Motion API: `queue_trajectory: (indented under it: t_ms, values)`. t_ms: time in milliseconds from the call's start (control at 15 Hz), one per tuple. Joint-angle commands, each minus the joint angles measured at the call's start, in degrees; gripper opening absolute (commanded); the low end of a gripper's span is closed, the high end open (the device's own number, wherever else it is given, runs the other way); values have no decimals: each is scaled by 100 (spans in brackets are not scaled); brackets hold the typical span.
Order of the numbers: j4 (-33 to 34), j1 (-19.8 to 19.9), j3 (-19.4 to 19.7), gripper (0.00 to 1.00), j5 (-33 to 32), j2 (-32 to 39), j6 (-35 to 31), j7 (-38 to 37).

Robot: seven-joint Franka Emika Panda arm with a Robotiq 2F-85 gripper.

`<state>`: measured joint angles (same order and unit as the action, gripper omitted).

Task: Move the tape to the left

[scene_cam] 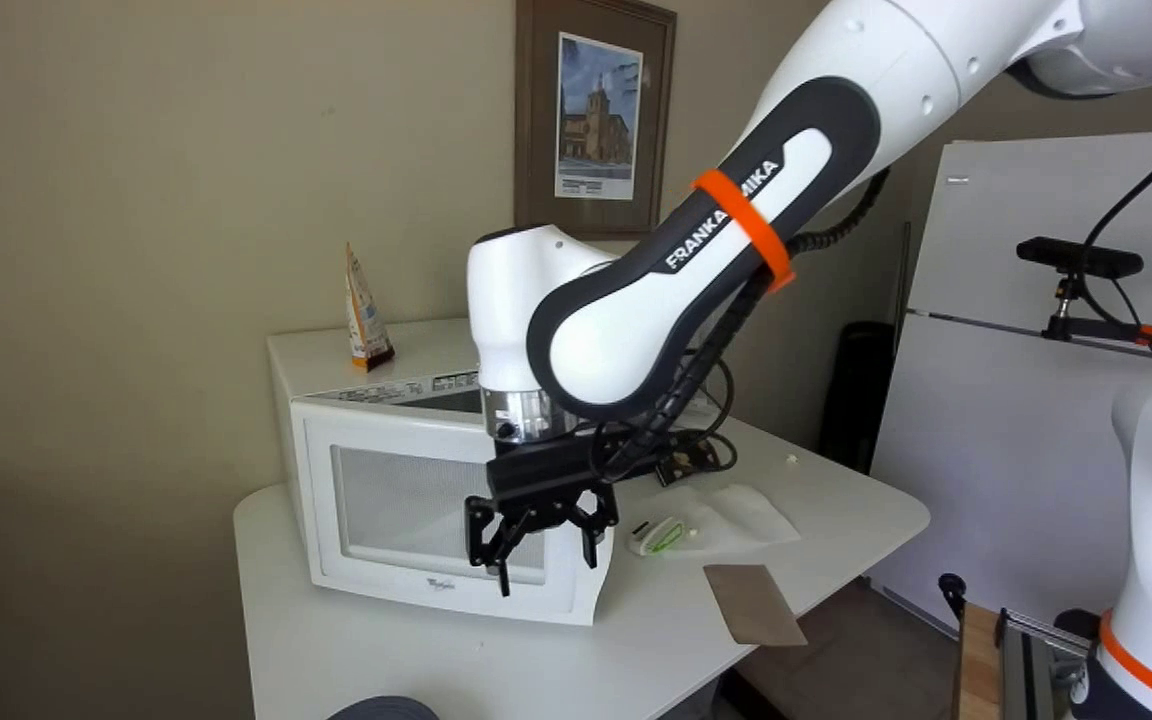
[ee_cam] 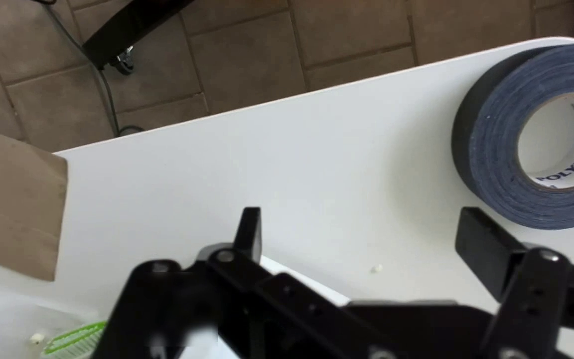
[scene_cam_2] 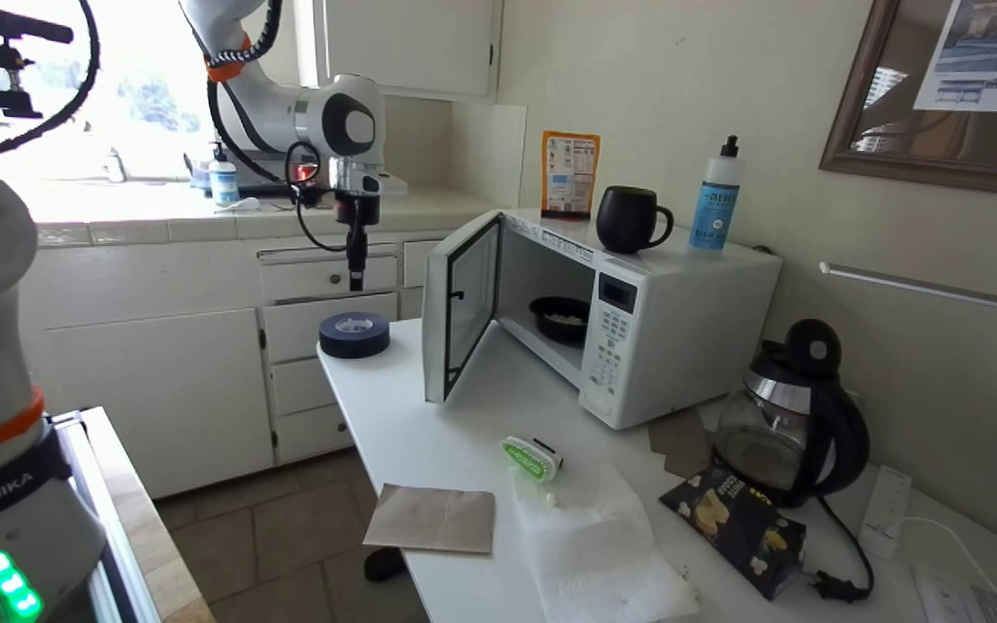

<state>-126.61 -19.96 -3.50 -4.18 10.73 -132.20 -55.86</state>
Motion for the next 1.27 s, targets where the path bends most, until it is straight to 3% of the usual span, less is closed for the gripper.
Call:
queue_trajectory:
  t_ms: [0, 200, 400, 600, 667, 867, 933, 1067, 1200]
  values:
    - [-1378, 494, -193, 100, 166, -1325, -311, 1111]
    - [-2159, 731, -237, 100, 602, -2240, -192, 2434]
    - [-2969, 1012, -324, 100, -22, -3221, -259, 2850]
    - [-3664, 1444, -170, 100, -505, -4077, -594, 3813]
    - [-3075, 1631, -86, 100, -713, -3717, -405, 4241]
    - [-3163, 2155, 466, 100, -1436, -3771, -908, 5590]
    - [-3123, 2013, 53, 100, -997, -3850, -544, 4954]
    - [-3119, 2249, 353, 100, -1214, -3822, -789, 5532]
    - [-3119, 2276, 409, 100, -1251, -3807, -816, 5652]
